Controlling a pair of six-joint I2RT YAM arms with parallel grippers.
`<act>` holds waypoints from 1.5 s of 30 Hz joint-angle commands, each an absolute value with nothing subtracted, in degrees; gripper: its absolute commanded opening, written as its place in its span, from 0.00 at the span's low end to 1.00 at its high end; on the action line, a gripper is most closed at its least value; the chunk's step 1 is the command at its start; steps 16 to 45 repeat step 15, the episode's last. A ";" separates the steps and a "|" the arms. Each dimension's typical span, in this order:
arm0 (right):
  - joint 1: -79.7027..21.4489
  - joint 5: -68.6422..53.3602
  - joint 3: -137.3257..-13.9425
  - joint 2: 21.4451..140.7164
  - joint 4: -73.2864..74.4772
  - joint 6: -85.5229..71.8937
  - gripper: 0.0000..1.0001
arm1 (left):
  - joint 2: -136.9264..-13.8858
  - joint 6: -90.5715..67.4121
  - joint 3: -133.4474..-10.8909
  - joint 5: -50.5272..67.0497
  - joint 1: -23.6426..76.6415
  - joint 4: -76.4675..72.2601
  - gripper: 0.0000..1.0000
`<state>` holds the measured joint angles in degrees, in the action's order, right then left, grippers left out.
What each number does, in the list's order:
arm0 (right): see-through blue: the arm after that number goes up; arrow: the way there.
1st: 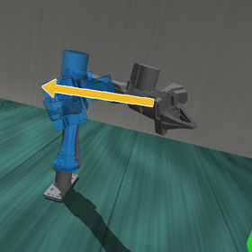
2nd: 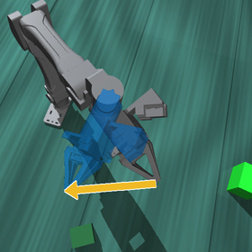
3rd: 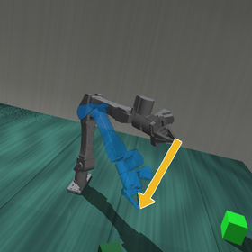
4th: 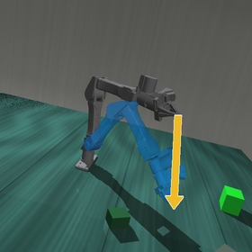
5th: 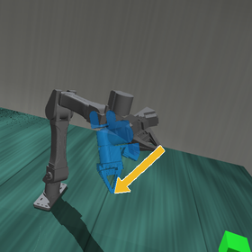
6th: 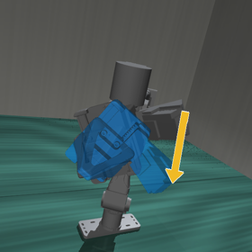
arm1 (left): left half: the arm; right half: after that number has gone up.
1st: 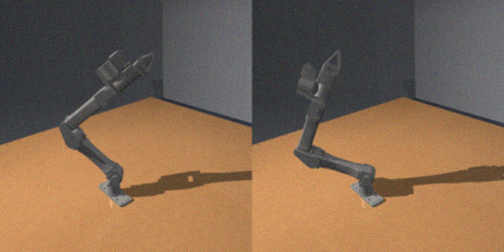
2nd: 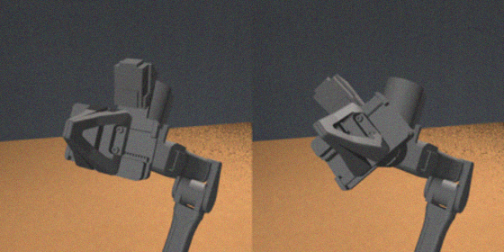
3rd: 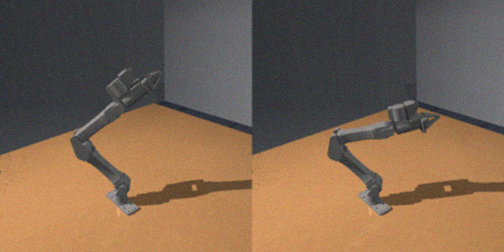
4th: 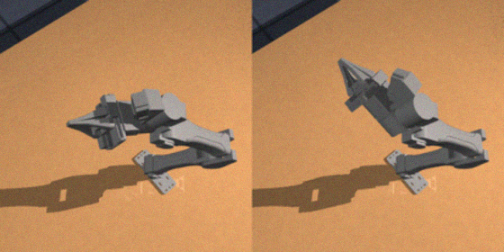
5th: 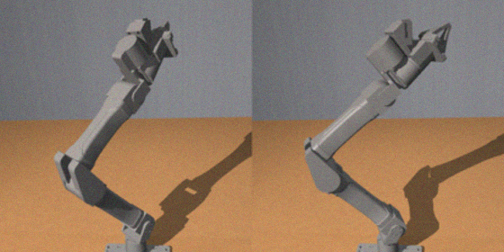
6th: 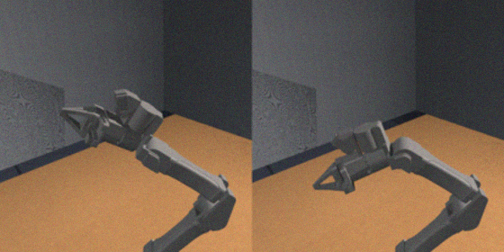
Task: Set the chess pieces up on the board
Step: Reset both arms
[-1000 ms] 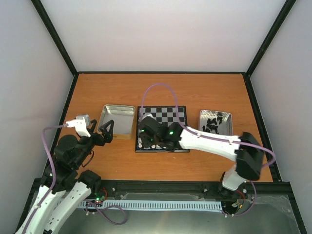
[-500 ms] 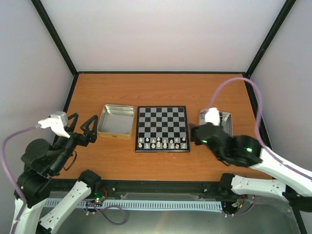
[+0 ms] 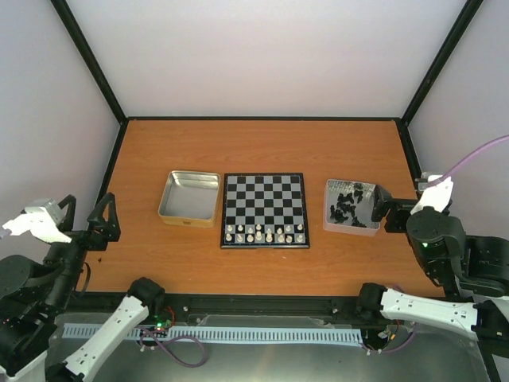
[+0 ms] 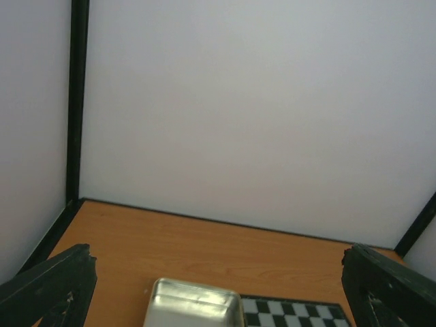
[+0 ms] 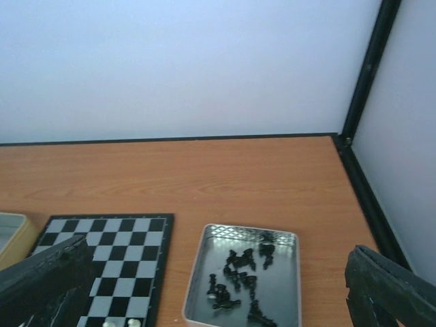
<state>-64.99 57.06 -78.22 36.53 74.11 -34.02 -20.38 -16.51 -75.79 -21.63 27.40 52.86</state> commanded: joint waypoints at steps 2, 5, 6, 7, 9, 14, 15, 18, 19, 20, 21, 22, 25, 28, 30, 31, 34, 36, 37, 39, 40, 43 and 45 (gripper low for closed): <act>-65.30 63.06 -80.13 35.78 81.08 -37.25 1.00 | -19.97 -17.64 -74.81 -25.51 27.69 59.96 1.00; -65.30 62.95 -79.46 34.05 80.45 -36.91 1.00 | -18.84 -18.36 -74.11 -25.45 27.75 60.59 1.00; -65.30 62.75 -79.05 33.49 79.71 -36.17 1.00 | -18.52 -18.44 -73.96 -25.48 27.69 60.66 1.00; -65.31 62.49 -78.61 32.87 78.78 -35.55 1.00 | -18.32 -18.46 -73.89 -25.42 27.69 60.60 1.00; -65.30 62.10 -77.83 31.80 77.55 -34.77 1.00 | -18.14 -18.42 -73.82 -25.04 27.69 60.37 1.00; -65.30 61.70 -76.17 29.87 75.06 -33.18 1.00 | -18.26 -18.66 -73.77 -25.41 27.69 59.16 1.00; -65.30 61.61 -75.99 29.74 74.92 -33.14 1.00 | -18.23 -18.45 -73.72 -25.03 27.69 58.80 1.00; -65.30 61.61 -75.99 29.74 74.92 -33.14 1.00 | -18.23 -18.45 -73.72 -25.03 27.69 58.80 1.00; -65.30 61.61 -75.99 29.74 74.92 -33.14 1.00 | -18.23 -18.45 -73.72 -25.03 27.69 58.80 1.00; -65.30 61.61 -75.99 29.74 74.92 -33.14 1.00 | -18.23 -18.45 -73.72 -25.03 27.69 58.80 1.00; -65.30 61.61 -75.99 29.74 74.92 -33.14 1.00 | -18.23 -18.45 -73.72 -25.03 27.69 58.80 1.00; -65.30 61.61 -75.99 29.74 74.92 -33.14 1.00 | -18.23 -18.45 -73.72 -25.03 27.69 58.80 1.00; -65.30 61.61 -75.99 29.74 74.92 -33.14 1.00 | -18.23 -18.45 -73.72 -25.03 27.69 58.80 1.00; -65.30 61.61 -75.99 29.74 74.92 -33.14 1.00 | -18.23 -18.45 -73.72 -25.03 27.69 58.80 1.00; -65.30 61.61 -75.99 29.74 74.92 -33.14 1.00 | -18.23 -18.45 -73.72 -25.03 27.69 58.80 1.00; -65.30 61.61 -75.99 29.74 74.92 -33.14 1.00 | -18.23 -18.45 -73.72 -25.03 27.69 58.80 1.00; -65.30 61.61 -75.99 29.74 74.92 -33.14 1.00 | -18.23 -18.45 -73.72 -25.03 27.69 58.80 1.00; -65.30 61.61 -75.99 29.74 74.92 -33.14 1.00 | -18.23 -18.45 -73.72 -25.03 27.69 58.80 1.00; -65.30 61.61 -75.99 29.74 74.92 -33.14 1.00 | -18.23 -18.45 -73.72 -25.03 27.69 58.80 1.00; -65.30 61.61 -75.99 29.74 74.92 -33.14 1.00 | -18.23 -18.45 -73.72 -25.03 27.69 58.80 1.00; -65.30 61.61 -75.99 29.74 74.92 -33.14 1.00 | -18.23 -18.45 -73.72 -25.03 27.69 58.80 1.00; -65.30 61.61 -75.99 29.74 74.92 -33.14 1.00 | -18.23 -18.45 -73.72 -25.03 27.69 58.80 1.00; -65.30 61.61 -75.99 29.74 74.92 -33.14 1.00 | -18.23 -18.45 -73.72 -25.03 27.69 58.80 1.00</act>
